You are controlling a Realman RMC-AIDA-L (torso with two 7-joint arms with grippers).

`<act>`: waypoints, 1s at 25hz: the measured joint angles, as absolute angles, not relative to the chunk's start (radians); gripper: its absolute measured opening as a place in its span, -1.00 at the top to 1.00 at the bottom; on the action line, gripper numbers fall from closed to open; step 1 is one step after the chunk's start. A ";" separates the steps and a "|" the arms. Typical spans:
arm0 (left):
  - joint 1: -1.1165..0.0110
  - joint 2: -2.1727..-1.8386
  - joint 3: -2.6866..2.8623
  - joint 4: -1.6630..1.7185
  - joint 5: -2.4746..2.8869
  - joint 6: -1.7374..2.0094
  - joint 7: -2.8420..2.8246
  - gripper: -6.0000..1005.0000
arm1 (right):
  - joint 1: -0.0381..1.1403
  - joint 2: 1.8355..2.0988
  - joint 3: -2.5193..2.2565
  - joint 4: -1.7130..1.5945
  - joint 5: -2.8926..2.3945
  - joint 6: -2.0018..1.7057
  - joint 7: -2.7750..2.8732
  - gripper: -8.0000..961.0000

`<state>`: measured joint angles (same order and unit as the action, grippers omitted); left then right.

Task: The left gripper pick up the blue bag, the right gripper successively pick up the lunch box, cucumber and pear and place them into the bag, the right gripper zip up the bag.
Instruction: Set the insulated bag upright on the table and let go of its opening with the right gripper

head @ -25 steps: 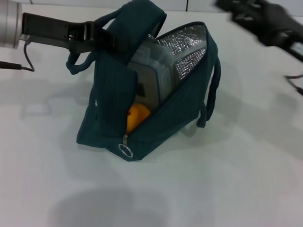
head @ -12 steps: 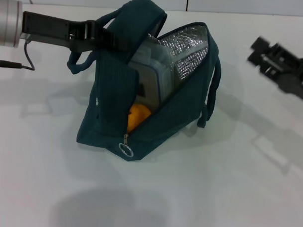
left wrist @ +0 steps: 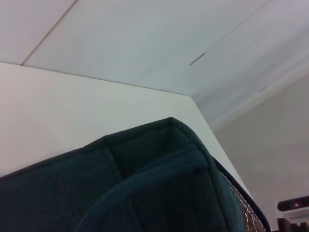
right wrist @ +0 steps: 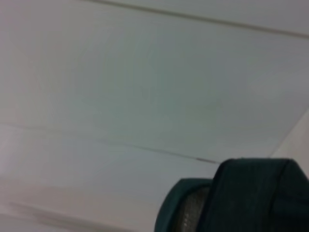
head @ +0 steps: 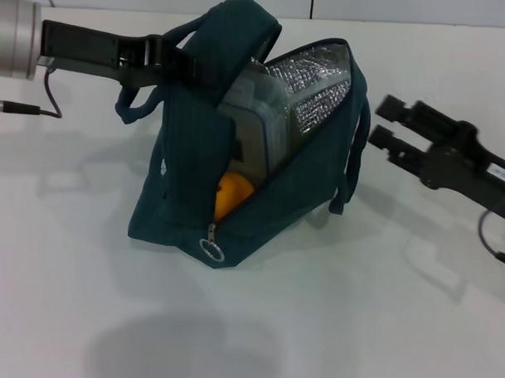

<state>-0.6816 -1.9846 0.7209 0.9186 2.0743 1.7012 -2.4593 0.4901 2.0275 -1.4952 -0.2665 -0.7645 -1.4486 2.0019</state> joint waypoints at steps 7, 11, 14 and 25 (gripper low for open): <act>-0.683 -1.986 0.721 0.921 2.074 1.701 -2.459 0.90 | 0.565 2.028 -1.521 -0.262 -0.761 -1.374 2.024 -0.36; -0.684 -1.986 0.721 0.921 2.074 1.701 -2.458 0.90 | 0.589 2.028 -1.527 -0.261 -0.760 -1.333 2.025 -0.36; -0.690 -1.986 0.721 0.919 2.074 1.701 -2.457 0.90 | 0.597 2.028 -1.539 -0.261 -0.760 -1.326 2.028 -0.36; -0.703 -1.986 0.722 0.917 2.074 1.701 -2.455 0.90 | 0.611 2.028 -1.557 -0.258 -0.763 -1.291 2.038 -0.36</act>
<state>-0.7032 -1.9864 0.7224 0.9174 2.0739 1.7012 -2.4547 0.6108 2.0279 -1.5567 -0.2576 -0.7633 -1.2913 2.0381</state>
